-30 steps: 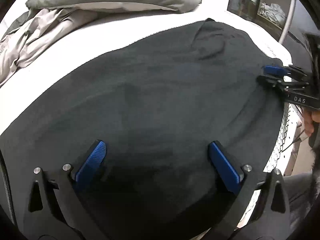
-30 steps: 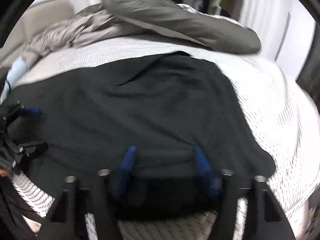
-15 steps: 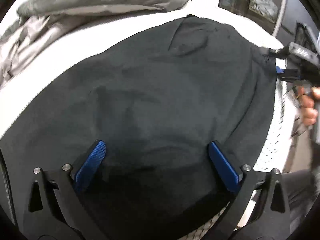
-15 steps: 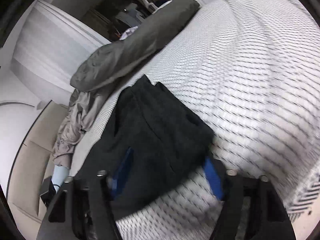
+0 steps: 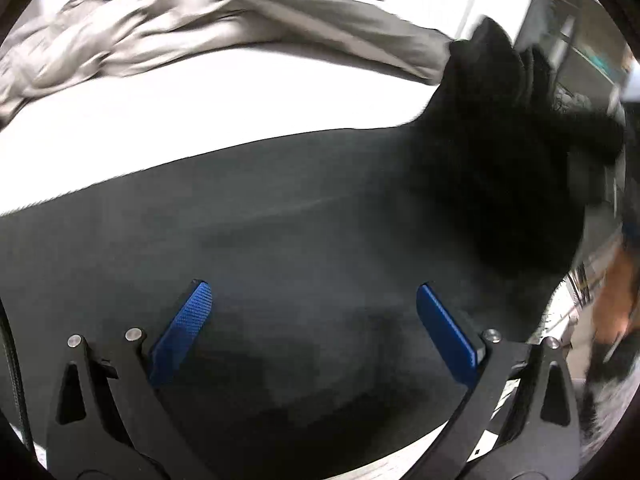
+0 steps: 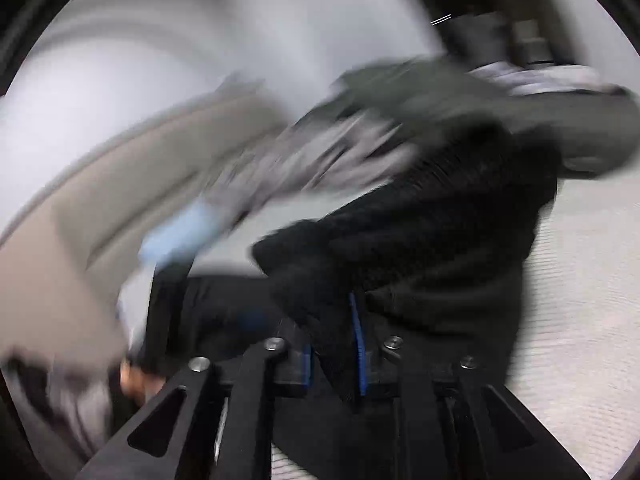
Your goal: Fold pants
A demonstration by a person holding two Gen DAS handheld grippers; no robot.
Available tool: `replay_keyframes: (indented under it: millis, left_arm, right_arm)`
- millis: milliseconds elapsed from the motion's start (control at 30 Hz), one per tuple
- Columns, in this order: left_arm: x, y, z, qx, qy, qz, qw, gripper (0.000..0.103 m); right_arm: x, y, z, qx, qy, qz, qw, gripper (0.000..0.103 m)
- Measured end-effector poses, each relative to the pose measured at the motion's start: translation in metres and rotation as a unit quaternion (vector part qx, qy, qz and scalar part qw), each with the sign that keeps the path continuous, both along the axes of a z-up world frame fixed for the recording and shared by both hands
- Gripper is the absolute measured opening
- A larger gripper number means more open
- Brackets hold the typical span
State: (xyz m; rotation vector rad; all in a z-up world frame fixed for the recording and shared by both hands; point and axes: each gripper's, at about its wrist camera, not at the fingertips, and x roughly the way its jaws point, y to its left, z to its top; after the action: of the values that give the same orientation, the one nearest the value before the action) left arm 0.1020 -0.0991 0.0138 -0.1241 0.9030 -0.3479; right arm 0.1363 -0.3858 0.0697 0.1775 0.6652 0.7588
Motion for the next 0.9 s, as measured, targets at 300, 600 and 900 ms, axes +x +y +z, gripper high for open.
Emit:
replay_keyframes:
  millis: [300, 600, 900]
  left_arm:
    - [0.003, 0.07, -0.001, -0.139, 0.029, 0.037, 0.9892, 0.095]
    - [0.028, 0.0, -0.036, -0.205, 0.115, -0.072, 0.9692, 0.064]
    - [0.038, -0.01, -0.035, -0.227, 0.1, -0.037, 0.968, 0.025]
  right_arm:
    - [-0.026, 0.038, -0.031, -0.114, 0.021, 0.098, 0.988, 0.08]
    - [0.008, -0.058, -0.066, -0.108, 0.098, -0.12, 0.982, 0.083]
    - [-0.002, -0.031, -0.089, -0.206, 0.07, -0.115, 0.969, 0.085]
